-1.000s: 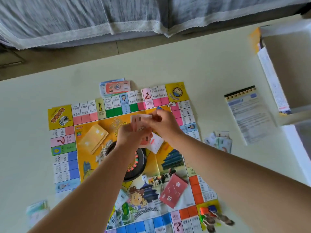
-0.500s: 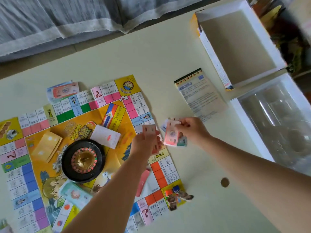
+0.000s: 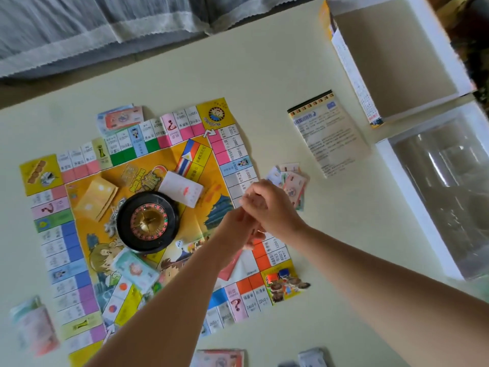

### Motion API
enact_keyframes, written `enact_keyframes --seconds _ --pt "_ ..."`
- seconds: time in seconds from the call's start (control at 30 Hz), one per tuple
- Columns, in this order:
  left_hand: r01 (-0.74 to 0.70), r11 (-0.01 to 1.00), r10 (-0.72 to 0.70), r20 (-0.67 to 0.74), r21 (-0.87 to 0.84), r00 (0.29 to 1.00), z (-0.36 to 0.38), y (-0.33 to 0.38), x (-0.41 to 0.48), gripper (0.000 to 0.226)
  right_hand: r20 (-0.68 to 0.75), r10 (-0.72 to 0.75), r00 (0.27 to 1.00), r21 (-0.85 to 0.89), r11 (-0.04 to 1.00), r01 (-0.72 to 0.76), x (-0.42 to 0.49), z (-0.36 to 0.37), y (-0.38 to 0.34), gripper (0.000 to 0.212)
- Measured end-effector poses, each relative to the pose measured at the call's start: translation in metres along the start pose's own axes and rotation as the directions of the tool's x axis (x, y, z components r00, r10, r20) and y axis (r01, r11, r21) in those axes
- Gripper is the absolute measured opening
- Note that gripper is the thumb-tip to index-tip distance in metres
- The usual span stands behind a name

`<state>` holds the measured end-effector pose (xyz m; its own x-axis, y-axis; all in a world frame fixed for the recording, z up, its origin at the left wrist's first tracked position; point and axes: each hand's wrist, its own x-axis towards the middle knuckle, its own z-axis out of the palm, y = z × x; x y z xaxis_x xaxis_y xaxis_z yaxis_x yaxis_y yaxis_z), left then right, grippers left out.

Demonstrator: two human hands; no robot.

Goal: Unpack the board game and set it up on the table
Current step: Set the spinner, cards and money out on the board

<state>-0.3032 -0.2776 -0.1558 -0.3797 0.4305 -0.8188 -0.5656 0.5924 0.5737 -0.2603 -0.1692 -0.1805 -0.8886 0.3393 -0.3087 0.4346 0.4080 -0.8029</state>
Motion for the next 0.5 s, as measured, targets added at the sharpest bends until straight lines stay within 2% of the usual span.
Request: enact_keyframes --seconds 0.13,0.23,0.37,0.5 --pt "-0.029 0.997 0.038 -0.132 0.069 0.991 -0.024 -0.027 -0.019 0.021 0.013 0.045 0.999 0.005 0.999 -0.045 -0.018 0.033 -0.014 0.018" --pt "0.007 0.997 0.011 -0.238 0.072 0.971 -0.051 -0.055 -0.036 0.016 0.078 0.053 0.996 0.039 0.998 -0.056 -0.035 0.054 -0.022 0.018" --pt "0.077 0.984 -0.03 -0.275 0.162 0.961 -0.091 -0.094 -0.062 0.009 0.277 0.059 0.959 0.103 0.991 -0.091 -0.063 0.08 -0.032 0.012" --pt "0.101 0.947 -0.022 -0.253 0.305 0.967 -0.126 -0.126 -0.083 0.008 0.429 0.085 0.899 0.047 0.992 -0.116 -0.086 0.109 -0.033 0.005"
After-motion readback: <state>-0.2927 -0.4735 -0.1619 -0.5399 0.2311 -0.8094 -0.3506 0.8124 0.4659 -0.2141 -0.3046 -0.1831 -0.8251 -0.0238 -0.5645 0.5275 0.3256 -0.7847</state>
